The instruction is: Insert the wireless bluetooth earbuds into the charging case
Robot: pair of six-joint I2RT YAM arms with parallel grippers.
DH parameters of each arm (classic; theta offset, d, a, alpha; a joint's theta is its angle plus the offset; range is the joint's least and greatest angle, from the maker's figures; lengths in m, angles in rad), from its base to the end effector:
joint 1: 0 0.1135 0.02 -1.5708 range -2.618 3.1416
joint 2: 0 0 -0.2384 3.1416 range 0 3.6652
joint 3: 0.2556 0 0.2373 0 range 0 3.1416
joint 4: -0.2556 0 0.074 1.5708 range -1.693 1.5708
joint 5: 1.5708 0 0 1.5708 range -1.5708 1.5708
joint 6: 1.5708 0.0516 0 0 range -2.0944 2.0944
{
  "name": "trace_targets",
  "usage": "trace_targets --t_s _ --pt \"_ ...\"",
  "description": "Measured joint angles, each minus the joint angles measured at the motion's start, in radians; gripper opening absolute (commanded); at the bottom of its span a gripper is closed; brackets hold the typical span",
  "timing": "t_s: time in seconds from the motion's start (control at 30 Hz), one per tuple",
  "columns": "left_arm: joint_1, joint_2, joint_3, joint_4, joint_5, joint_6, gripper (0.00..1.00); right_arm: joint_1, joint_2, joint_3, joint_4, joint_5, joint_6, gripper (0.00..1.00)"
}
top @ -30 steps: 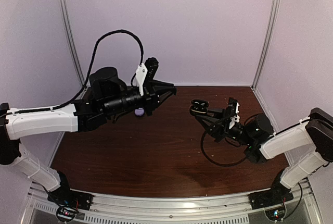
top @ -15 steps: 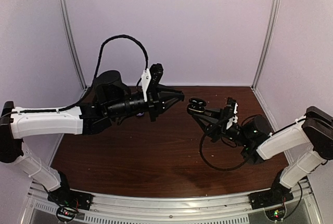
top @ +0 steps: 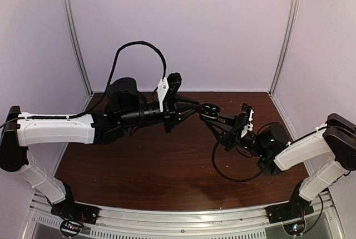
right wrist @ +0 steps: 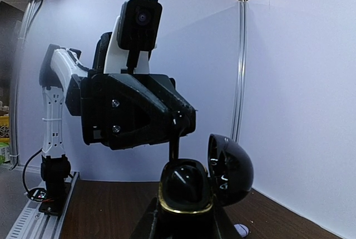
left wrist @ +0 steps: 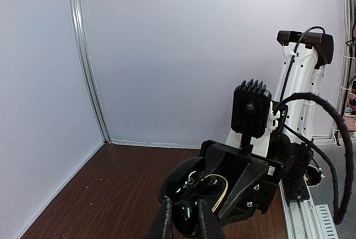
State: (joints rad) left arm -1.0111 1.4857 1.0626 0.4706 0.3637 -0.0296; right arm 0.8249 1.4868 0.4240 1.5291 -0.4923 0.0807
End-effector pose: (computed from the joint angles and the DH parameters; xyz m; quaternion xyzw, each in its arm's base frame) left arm 0.1733 -0.3113 0.3173 0.4353 0.5369 -0.4622 0.5555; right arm 0.1659 0.2155 0.2334 -0.3782 0.3985 0.4762 0.6866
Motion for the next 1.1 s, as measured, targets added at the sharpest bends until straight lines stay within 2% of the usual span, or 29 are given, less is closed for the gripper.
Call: trace_targets --t_s 1.1 --pt "-0.005 0.030 0.029 -0.002 -0.010 0.005 0.07 0.021 -0.011 0.009 -0.032 0.013 -0.026 0.00"
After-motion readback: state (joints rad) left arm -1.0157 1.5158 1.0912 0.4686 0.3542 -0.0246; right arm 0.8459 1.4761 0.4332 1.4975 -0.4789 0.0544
